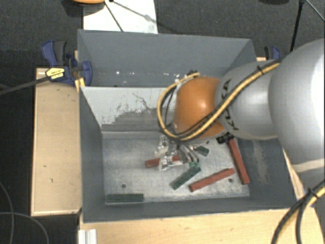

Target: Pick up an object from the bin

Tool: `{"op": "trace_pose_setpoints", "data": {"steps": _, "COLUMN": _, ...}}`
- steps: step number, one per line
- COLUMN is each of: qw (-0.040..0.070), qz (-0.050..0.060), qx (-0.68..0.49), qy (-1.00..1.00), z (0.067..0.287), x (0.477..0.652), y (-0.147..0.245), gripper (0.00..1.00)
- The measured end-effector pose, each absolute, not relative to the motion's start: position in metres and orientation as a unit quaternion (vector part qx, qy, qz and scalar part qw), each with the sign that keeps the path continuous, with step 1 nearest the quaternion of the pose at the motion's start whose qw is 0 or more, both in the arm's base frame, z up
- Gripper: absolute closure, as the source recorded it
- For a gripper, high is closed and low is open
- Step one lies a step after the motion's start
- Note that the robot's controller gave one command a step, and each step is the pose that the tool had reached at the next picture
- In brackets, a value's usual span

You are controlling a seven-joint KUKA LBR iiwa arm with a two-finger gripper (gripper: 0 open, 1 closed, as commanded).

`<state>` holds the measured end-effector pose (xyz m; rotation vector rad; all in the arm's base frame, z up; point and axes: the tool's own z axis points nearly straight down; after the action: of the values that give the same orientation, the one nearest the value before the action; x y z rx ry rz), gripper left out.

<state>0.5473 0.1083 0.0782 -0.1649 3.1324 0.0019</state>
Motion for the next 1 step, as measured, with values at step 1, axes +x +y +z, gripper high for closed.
{"op": "trace_pose_setpoints", "data": {"steps": 1, "qw": 0.002, "qz": 0.001, "qx": -0.052, "qy": 0.999, "z": 0.0782, "x": 0.5473, "y": 0.1082, "gripper": 1.00}}
